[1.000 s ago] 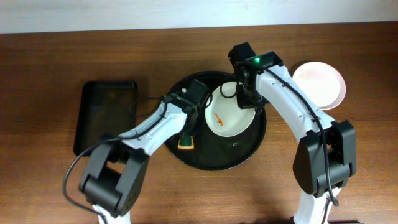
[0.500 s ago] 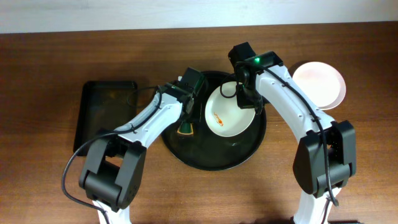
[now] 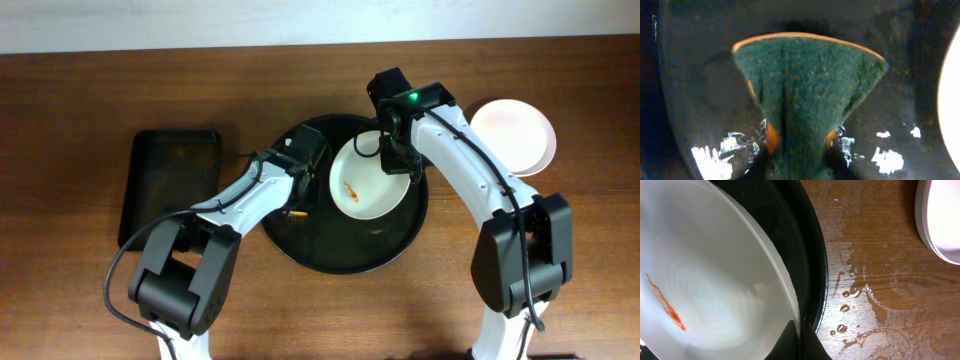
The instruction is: Clean dirty plates on tray and stack at the side
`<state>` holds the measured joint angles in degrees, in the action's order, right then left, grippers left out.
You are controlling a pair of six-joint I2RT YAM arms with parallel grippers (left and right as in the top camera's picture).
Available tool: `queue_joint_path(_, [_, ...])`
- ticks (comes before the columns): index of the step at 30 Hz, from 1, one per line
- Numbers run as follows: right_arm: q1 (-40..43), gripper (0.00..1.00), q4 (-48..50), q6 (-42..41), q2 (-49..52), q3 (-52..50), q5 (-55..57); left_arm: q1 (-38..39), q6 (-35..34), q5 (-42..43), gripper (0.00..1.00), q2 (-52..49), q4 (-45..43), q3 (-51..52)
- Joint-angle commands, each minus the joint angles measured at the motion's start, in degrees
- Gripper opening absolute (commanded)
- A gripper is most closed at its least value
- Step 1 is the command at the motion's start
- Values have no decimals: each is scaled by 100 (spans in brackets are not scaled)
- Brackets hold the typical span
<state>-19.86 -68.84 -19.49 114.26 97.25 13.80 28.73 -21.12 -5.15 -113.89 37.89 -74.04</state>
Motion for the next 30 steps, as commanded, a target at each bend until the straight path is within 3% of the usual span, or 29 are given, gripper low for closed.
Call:
queue_joint_path(1, [74,4,24,-26,-105,-76,-28,-4,17,-22,0,-149,-101,76])
queue_joint_path(4, [229,4,190,-48,-103,-236,-31,-4,20,20,0,-76,-50,-111])
queue_joint_path(11, [291,4,844,-380,-105,-516,-31,-4,17,1143,0,627,0,-299])
queue_joint_path(20, [291,4,1117,-721,-105,-1425,-737,-4,15,1246,0,785,-24,-299])
queue_joint_path(26, [289,5,1231,-470,-116,-1692,-960,-4,15,1246,0,785,-46,-299])
queue_joint_path(30, [293,36,1233,92,-212,-1661,-1040,-4,15,1246,0,785,-131,-299])
